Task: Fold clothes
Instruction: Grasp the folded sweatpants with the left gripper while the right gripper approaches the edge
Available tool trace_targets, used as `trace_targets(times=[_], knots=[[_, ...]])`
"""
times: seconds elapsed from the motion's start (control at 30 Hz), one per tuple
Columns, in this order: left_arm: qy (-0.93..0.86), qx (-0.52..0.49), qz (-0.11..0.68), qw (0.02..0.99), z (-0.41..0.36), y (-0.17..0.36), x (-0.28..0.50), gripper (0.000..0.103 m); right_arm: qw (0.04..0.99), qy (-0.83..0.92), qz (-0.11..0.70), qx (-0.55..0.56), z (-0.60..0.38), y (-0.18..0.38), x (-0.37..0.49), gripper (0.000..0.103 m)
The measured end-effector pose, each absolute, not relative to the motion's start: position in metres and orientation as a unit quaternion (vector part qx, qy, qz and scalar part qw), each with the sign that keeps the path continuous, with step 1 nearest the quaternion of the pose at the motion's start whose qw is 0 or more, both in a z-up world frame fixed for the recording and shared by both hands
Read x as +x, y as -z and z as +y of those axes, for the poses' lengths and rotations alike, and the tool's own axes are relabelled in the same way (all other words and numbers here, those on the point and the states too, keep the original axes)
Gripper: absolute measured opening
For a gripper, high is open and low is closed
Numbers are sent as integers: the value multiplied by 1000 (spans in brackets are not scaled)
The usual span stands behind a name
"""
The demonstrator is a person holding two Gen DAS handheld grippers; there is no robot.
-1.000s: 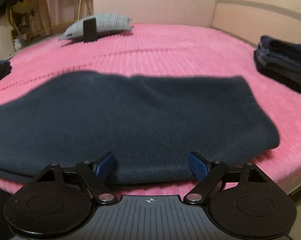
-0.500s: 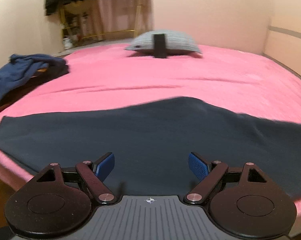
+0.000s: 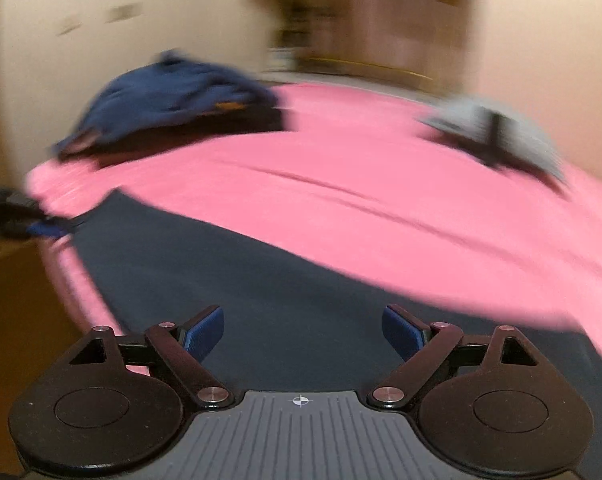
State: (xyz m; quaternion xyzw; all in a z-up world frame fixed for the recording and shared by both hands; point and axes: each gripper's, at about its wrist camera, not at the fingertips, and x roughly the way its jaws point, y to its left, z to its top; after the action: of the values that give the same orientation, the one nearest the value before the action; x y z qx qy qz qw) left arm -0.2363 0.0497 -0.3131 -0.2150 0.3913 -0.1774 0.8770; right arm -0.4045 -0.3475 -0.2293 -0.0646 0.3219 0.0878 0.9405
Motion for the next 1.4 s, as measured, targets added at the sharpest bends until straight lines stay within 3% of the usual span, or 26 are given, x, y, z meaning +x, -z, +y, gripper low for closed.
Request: trace_targets(times=[0.03,0.13,0.23,0.3,0.37,0.4,0.47,0.5,0.53,0.57,0.67,0.8,0.87,0.9,0.93,1.17,1.23,1.4], knots=[[181,-209,390,879,49,312,-235,13,936,-114,324,-82,-339,231,-386,88],[188,-186,382,885,46,308,-231,8,917,-192,329,-121,-307,241,-329,87],[193,-164,383,888,42,307,-226,7,900,-251,329,-136,-274,254,-284,69],[195,-148,385,890,40,308,-225,6,887,-291,329,-146,-251,263,-254,67],[197,-137,385,891,38,309,-226,6,872,-329,327,-156,-229,272,-224,56],[199,-133,384,892,38,309,-227,6,867,-341,329,-155,-220,276,-213,46],[202,-131,383,892,39,310,-227,6,857,-355,339,-157,-202,287,-200,41],[204,-130,382,892,40,311,-227,5,852,-360,344,-161,-196,292,-197,32],[205,-128,379,893,40,310,-228,5,849,-358,349,-169,-191,297,-195,6],[206,-125,375,895,40,307,-229,5,852,-354,346,-172,-191,296,-198,6],[219,-120,339,907,41,294,-231,5,871,-337,316,-169,-196,283,-208,6],[217,-126,375,893,36,307,-210,6,884,-305,317,-158,-198,285,-199,6],[206,-119,389,890,36,312,-206,11,875,-298,340,-172,-194,298,-192,21],[202,-120,388,891,38,311,-209,12,878,-290,337,-176,-194,299,-194,42],[198,-121,386,893,40,309,-211,17,884,-283,330,-172,-197,296,-198,49],[179,-194,387,883,63,302,-227,19,915,-248,310,-76,-247,271,-259,51],[186,-216,395,873,64,304,-227,20,907,-236,342,-64,-257,285,-274,61],[179,-227,421,860,49,309,-228,35,913,-198,355,-36,-280,292,-314,61]])
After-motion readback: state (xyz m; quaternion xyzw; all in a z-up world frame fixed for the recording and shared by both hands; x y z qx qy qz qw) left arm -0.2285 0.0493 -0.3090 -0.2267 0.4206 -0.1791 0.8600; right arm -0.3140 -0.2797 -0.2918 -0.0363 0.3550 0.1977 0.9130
